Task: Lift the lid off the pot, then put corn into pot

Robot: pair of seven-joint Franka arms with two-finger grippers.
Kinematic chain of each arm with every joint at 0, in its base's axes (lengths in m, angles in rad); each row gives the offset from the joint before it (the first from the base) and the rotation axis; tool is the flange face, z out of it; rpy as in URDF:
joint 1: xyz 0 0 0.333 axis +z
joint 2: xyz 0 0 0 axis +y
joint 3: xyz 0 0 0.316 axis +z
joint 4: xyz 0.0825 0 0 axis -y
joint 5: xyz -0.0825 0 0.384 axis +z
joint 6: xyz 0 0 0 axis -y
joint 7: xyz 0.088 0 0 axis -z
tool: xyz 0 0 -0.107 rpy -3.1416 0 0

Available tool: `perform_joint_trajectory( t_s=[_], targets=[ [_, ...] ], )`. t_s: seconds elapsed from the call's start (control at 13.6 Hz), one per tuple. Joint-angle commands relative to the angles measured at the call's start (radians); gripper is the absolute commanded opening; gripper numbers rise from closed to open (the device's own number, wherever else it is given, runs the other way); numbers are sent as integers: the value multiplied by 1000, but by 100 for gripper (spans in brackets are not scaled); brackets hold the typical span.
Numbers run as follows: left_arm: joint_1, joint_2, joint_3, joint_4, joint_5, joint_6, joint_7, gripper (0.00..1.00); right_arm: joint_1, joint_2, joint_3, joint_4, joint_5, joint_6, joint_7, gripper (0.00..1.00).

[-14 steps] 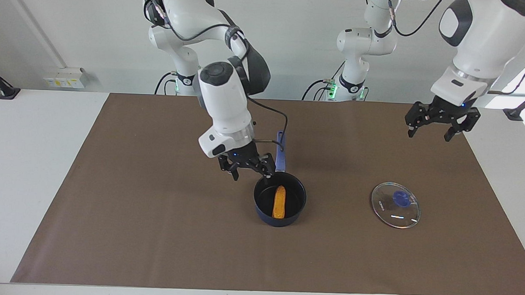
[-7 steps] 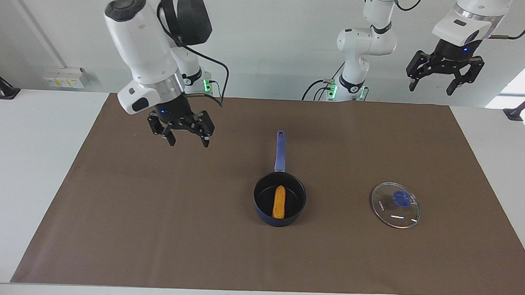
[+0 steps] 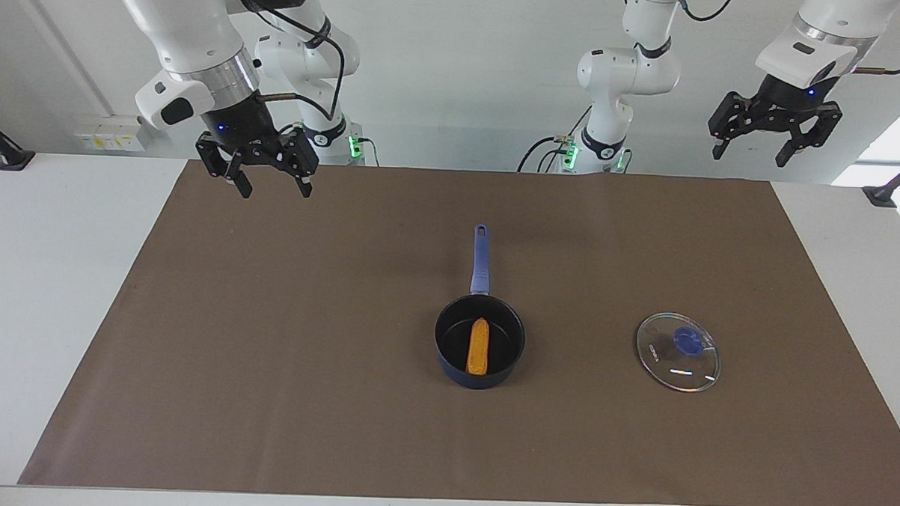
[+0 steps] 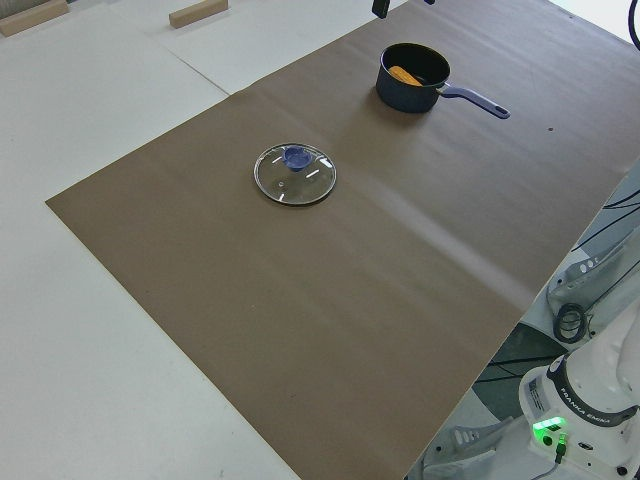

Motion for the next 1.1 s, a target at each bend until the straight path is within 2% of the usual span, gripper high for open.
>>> perform_joint_trajectory(
  t_s=[0.0,0.22,0.66,1.03],
  targets=[
    [17,-17,-3,-23,8,-8,16,100,-19,-46,10,-41,-22,-56,-48,100],
    [25,-22,2,-24,8,-28,17,100,-20,-108,10,-142,-55,-60,-69,100],
    [39,-27,3,-33,-32,-15,-39,100,-86,-218,-2,-138,-62,-138,-126,100],
    [39,-27,3,-35,-32,-20,-36,100,-134,-249,-2,-193,-60,-135,-121,100]
  ],
)
